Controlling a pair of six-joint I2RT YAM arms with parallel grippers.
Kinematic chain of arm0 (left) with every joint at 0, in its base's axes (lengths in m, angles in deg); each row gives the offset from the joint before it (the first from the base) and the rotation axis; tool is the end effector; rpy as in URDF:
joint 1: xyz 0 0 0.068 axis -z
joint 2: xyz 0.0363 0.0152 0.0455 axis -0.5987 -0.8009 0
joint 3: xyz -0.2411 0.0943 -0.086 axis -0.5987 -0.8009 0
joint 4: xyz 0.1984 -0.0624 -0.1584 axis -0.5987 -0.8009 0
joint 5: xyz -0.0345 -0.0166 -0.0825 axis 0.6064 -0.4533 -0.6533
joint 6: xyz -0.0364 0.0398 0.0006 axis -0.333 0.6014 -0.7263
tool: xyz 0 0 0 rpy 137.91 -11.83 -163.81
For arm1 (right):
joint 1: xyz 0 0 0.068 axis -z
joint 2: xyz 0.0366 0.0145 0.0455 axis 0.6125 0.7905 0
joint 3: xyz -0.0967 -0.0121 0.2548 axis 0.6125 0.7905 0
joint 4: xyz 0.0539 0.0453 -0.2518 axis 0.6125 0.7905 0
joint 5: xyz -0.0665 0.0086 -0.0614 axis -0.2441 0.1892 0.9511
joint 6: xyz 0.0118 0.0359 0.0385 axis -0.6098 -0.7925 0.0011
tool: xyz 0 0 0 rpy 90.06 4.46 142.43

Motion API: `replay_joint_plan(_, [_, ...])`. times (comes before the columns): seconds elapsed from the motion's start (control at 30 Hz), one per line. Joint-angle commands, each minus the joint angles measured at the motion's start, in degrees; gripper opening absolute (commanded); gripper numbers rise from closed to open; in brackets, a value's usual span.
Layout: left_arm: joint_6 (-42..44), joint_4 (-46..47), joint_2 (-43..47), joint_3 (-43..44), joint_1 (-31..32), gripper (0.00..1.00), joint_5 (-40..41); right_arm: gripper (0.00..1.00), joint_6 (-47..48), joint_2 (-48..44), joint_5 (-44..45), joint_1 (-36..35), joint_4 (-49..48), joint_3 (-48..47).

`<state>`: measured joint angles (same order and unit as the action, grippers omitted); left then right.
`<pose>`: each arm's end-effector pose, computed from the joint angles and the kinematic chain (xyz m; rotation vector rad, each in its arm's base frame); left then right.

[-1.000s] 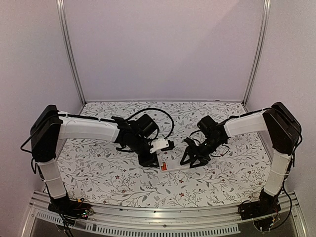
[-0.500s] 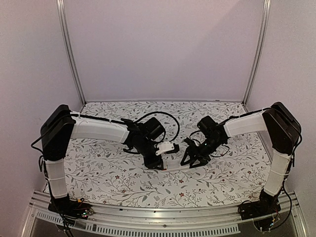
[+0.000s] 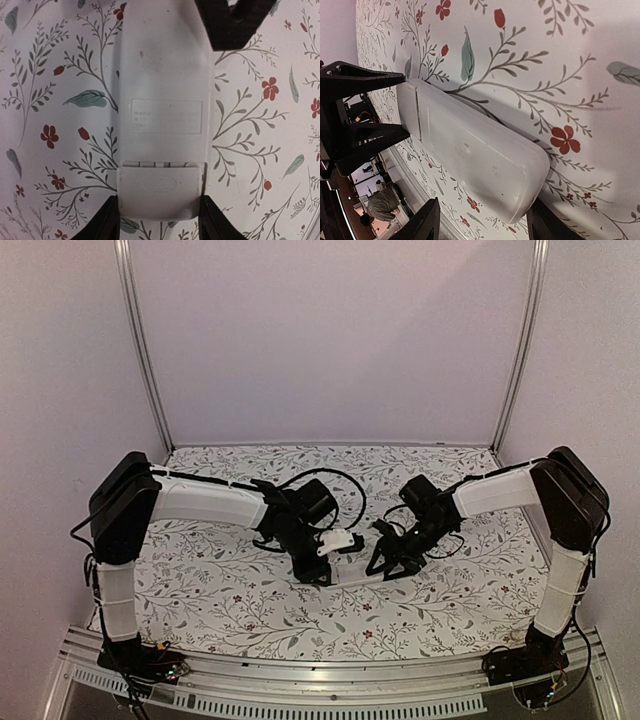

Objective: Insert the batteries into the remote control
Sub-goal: Place the battery cover on the remote control without the battery cover.

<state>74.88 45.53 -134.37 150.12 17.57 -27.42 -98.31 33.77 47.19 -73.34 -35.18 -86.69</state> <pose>0.2294 -0.3315 0.1508 1.7544 2.2178 -0.4104 0.2641 0.2185 0.1275 0.4870 -2.7565 -1.1458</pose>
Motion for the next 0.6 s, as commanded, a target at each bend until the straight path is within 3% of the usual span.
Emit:
replay_joint_plan(0.0, [0.9,-1.7,-2.1,0.9,0.5,0.35,-2.7,0.59,0.2,2.1,0.1,-0.2,-0.8,0.6])
replay_joint_plan(0.57, [1.6,-2.3,-4.0,2.1,0.4,0.48,-4.3,0.57,0.2,2.5,-0.2,-0.2,-1.0,0.8])
